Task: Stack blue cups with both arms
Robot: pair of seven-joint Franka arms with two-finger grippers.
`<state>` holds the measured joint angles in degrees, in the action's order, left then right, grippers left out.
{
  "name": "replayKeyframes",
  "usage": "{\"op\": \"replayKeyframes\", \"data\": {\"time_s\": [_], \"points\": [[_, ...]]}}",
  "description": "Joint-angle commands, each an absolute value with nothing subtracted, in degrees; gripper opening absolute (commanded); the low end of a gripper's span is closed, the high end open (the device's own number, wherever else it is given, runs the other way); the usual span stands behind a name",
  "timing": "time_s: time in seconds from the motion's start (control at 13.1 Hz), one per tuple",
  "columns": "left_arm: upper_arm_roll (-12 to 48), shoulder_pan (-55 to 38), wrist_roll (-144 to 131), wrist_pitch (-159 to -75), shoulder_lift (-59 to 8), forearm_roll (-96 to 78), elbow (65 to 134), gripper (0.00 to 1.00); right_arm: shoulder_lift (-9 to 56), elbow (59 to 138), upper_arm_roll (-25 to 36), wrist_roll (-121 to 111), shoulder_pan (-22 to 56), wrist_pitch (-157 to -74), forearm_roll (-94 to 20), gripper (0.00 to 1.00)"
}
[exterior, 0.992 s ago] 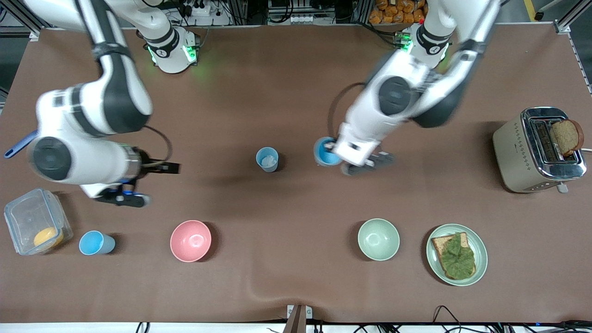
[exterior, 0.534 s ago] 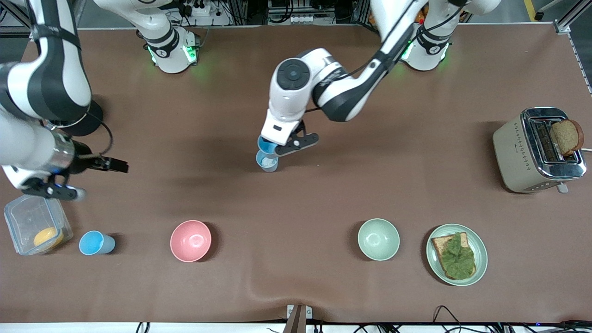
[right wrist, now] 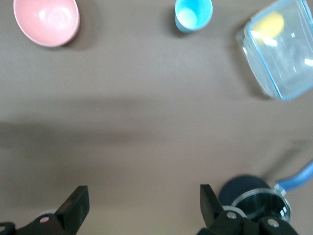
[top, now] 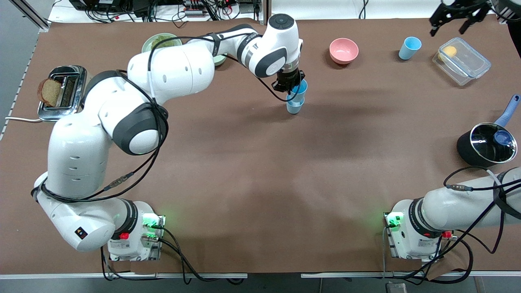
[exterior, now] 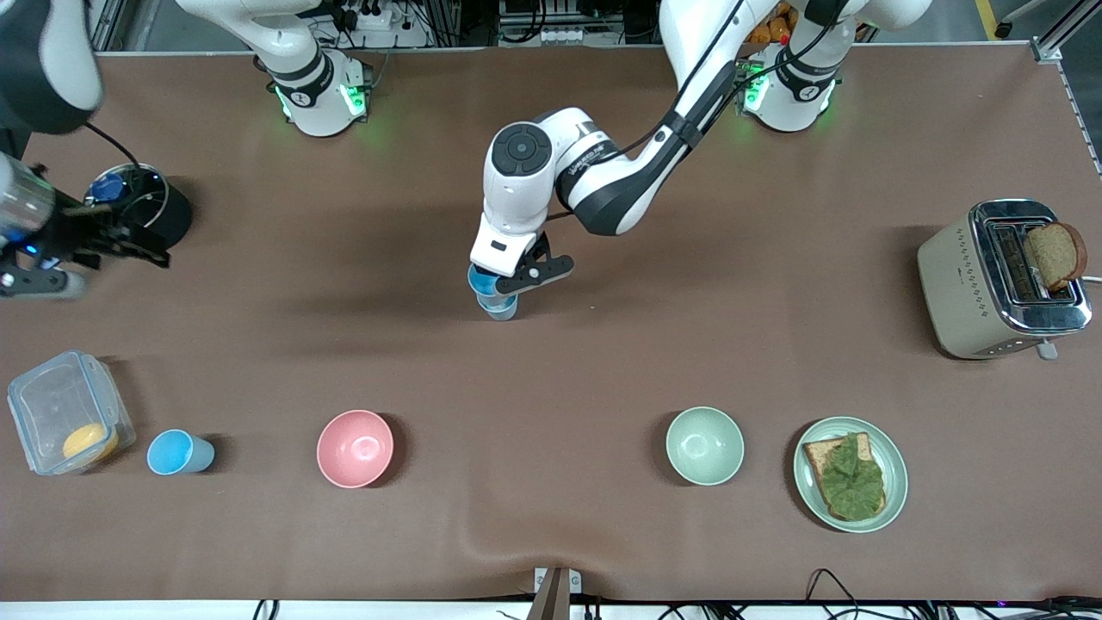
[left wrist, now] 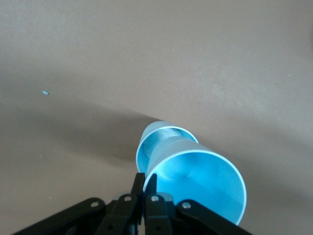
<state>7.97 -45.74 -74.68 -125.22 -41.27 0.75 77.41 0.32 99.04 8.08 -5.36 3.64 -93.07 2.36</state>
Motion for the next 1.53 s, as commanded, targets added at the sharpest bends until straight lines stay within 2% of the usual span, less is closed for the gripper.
{"op": "replayKeyframes", "data": {"time_s": [0.0,0.08,0.15,0.23,0.31,0.53,0.84,0.99,1.45], "points": [[7.29,-46.93,-76.38,-125.51,-42.54,3.77,75.85,0.0,-0.17,94.93,7.47,-6.24,2.9,-86.67,3.08,1.0],[7.29,-46.85,-76.29,-125.51,-42.71,3.87,75.85,0.0,-0.18,93.88,7.64,-6.41,2.73,-86.05,2.29,1.0],[7.29,-46.85,-75.77,-125.59,-42.89,4.04,75.85,0.19,0.09,92.48,8.08,-6.5,2.81,-85.26,1.76,1.0],[7.21,-46.67,-75.67,-126.03,-42.8,4.13,75.85,0.81,0.26,91.94,8.09,-6.33,2.81,-84.73,1.24,1.0],[7.21,-46.84,-75.15,-126.04,-42.28,6.05,75.94,1.0,0.35,91.93,8.17,-6.33,2.81,-84.73,1.23,1.0],[7.38,-42.39,-74.8,-121.75,-36.06,11.95,77.17,1.0,0.79,91.93,8.09,-5.71,3.34,-84.99,1.23,1.0],[7.47,-35.09,-71.39,-108.77,-24.64,11.95,77.43,1.0,0.88,91.85,8.09,-5.71,3.51,-85.34,1.23,1.0],[7.56,-29.22,-59.4,-99.62,-18.84,11.87,77.34,1.0,0.88,91.85,8.0,-5.71,3.6,-85.25,1.23,1.0],[7.82,-13.38,-32.2,-88.09,-9.59,11.07,77.43,1.0,0.79,91.85,7.82,-5.71,3.69,-85.08,1.23,1.0]]}}
